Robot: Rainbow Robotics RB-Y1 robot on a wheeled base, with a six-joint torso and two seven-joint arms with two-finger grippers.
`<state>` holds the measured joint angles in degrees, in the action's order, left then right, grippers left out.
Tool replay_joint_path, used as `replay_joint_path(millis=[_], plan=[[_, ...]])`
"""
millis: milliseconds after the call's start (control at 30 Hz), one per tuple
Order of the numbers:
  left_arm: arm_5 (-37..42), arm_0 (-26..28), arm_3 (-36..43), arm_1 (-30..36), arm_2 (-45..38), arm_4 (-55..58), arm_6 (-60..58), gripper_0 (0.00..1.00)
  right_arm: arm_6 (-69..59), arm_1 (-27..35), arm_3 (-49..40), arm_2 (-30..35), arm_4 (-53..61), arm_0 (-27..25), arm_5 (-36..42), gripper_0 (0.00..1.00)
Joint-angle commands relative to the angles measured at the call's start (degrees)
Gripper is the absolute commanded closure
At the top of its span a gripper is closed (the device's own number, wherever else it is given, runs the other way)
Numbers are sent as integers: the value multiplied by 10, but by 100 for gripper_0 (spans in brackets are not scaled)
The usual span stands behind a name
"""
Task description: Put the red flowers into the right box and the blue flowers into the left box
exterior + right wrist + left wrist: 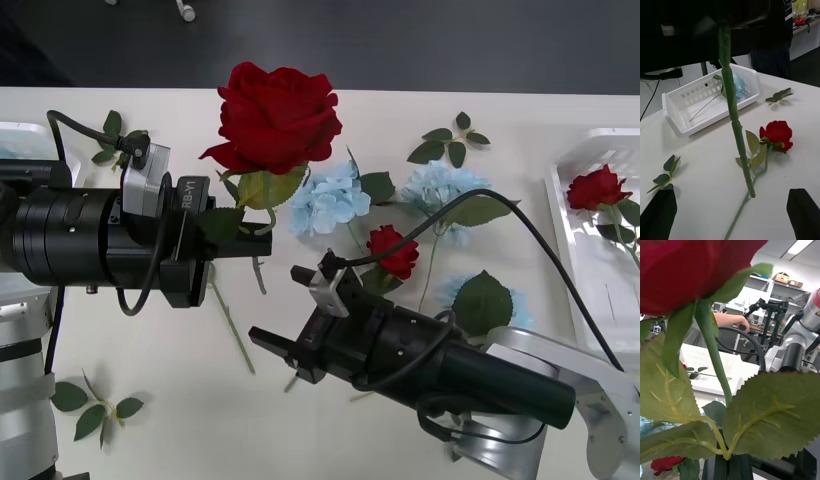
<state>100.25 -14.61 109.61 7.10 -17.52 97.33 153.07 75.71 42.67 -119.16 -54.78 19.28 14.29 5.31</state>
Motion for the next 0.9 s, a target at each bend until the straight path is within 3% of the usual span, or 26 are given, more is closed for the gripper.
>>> replay_joint_path(millis=[33, 500, 533, 600, 633, 667, 900], plan=[[4, 3, 23, -10, 10, 1, 19, 100, 10, -29, 13, -4, 1, 13, -8, 13], [4, 3, 23, -10, 10, 1, 19, 100, 11, -102, 82, -16, 0, 49, -28, 13], [4, 3, 23, -10, 10, 1, 19, 100, 11, -102, 84, -16, -1, 49, -28, 19], [4, 3, 23, -10, 10, 1, 19, 100, 11, -102, 85, -18, -1, 49, -28, 57], [4, 3, 23, -10, 10, 1, 19, 100, 11, -102, 85, -18, -1, 49, -28, 69], [4, 3, 23, -10, 10, 1, 19, 100, 11, -102, 85, -19, 1, 49, -28, 97], [4, 3, 23, -10, 10, 1, 19, 100, 10, -101, 86, -19, 2, 49, -29, 100]])
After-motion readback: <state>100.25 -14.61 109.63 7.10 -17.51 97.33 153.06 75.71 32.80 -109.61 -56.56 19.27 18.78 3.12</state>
